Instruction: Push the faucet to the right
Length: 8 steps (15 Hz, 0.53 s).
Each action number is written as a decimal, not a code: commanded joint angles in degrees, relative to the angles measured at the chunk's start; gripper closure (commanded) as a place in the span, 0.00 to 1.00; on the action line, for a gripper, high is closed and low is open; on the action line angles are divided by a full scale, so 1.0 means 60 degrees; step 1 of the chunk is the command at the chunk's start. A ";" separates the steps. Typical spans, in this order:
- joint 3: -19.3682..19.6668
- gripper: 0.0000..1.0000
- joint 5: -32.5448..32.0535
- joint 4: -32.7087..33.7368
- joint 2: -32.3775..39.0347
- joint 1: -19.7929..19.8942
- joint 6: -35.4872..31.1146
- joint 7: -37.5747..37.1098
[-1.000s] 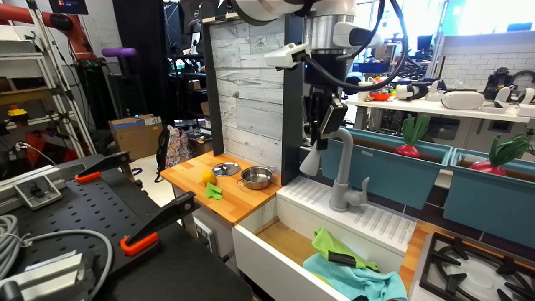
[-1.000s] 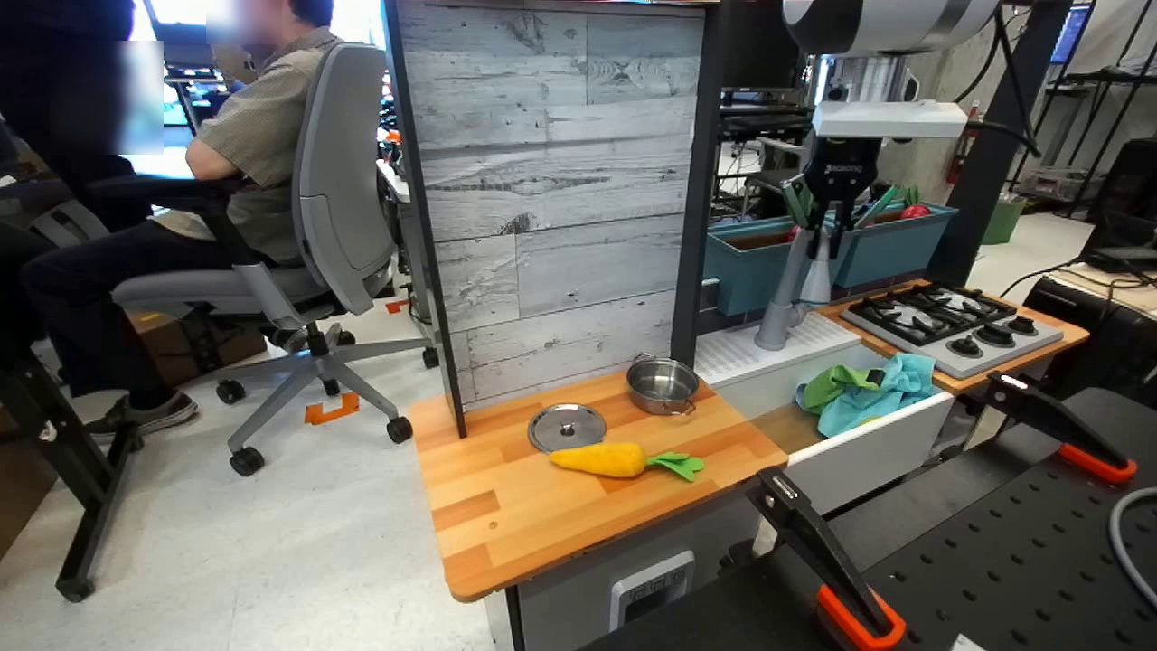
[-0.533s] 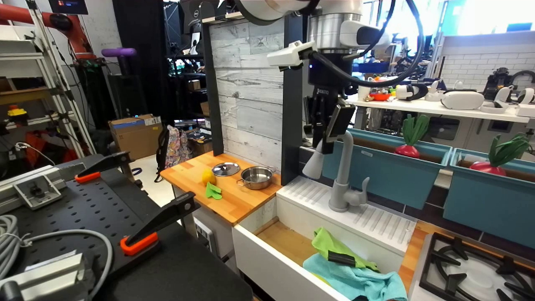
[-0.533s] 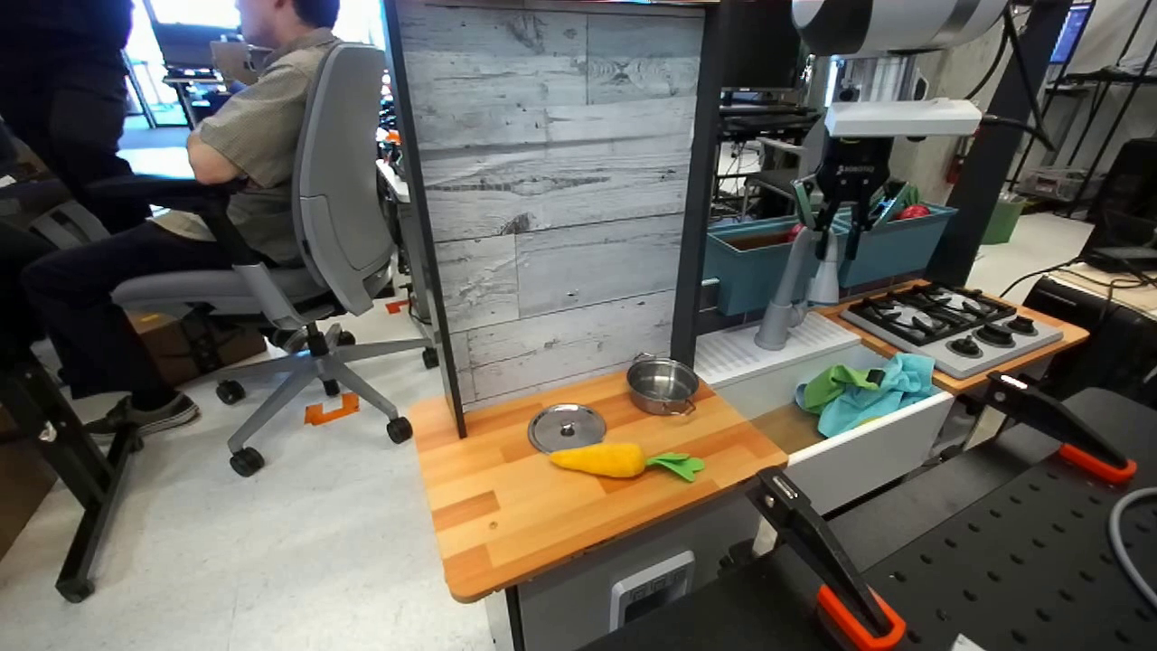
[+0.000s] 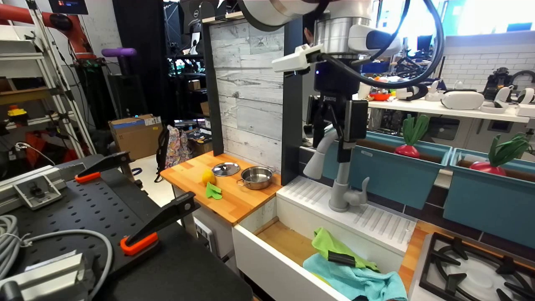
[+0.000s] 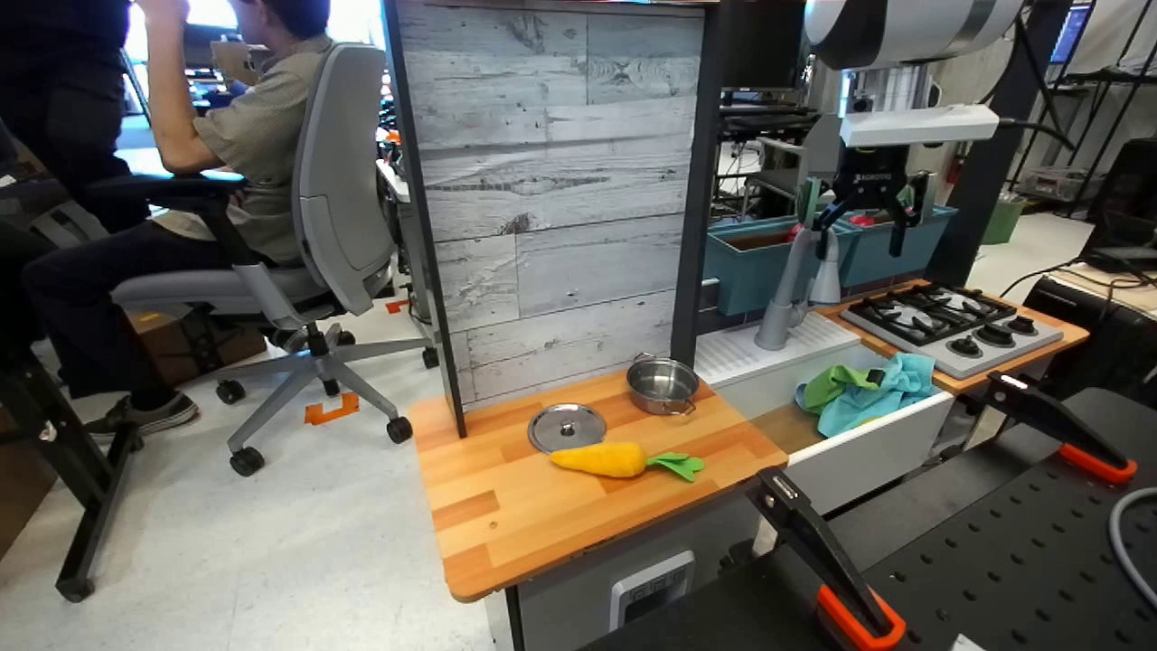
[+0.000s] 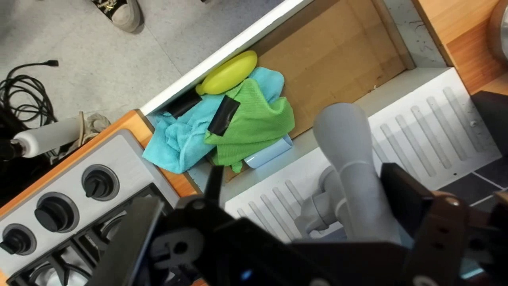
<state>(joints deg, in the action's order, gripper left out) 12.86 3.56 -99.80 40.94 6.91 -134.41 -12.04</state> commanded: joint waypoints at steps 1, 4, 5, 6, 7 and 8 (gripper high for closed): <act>0.0517 0.00 -0.0703 0.0117 -0.0099 0.0312 0.0615 0.0116; 0.0387 0.00 -0.0630 -0.0001 -0.0179 0.0310 0.0581 0.0245; 0.0350 0.00 -0.0620 -0.0049 -0.0220 0.0302 0.0561 0.0291; 0.0318 0.00 -0.0581 -0.0079 -0.0253 0.0302 0.0544 0.0298; 0.0292 0.00 -0.0543 -0.0148 -0.0336 0.0280 0.0570 0.0271; 0.0272 0.00 -0.0588 -0.0221 -0.0429 0.0263 0.0695 0.0364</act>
<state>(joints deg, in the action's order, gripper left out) 12.88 3.50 -99.71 41.05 6.91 -134.23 -11.77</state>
